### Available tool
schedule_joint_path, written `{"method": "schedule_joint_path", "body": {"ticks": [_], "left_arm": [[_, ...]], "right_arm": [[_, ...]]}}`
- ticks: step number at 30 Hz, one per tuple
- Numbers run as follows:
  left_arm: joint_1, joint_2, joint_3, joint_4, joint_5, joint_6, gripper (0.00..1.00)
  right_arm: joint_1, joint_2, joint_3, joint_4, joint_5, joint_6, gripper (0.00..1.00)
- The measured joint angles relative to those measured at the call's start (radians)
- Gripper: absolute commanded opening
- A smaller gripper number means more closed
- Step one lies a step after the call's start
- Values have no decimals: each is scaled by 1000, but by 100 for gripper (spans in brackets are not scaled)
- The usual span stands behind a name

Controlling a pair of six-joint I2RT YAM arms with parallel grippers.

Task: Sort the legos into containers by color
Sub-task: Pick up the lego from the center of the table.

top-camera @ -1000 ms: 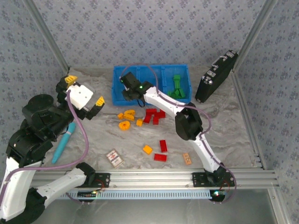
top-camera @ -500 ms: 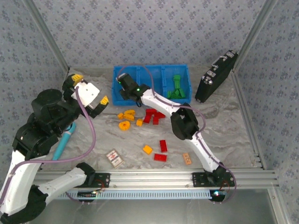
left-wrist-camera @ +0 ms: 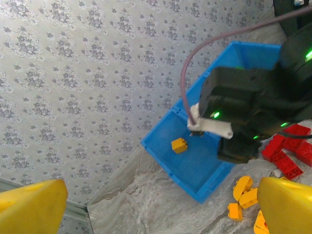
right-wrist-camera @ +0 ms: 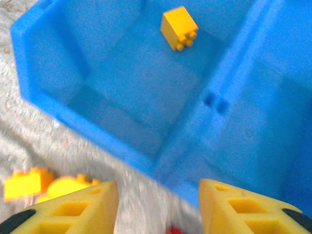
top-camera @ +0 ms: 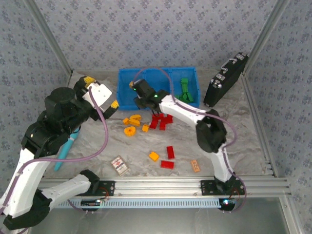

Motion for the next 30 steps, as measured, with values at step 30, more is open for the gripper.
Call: {"method": "schedule_joint_path", "body": {"ticks": [30], "left_arm": [[0, -30, 5, 1, 77, -11, 100]], "right_arm": [[-85, -201, -597, 124, -200, 555, 53]]}}
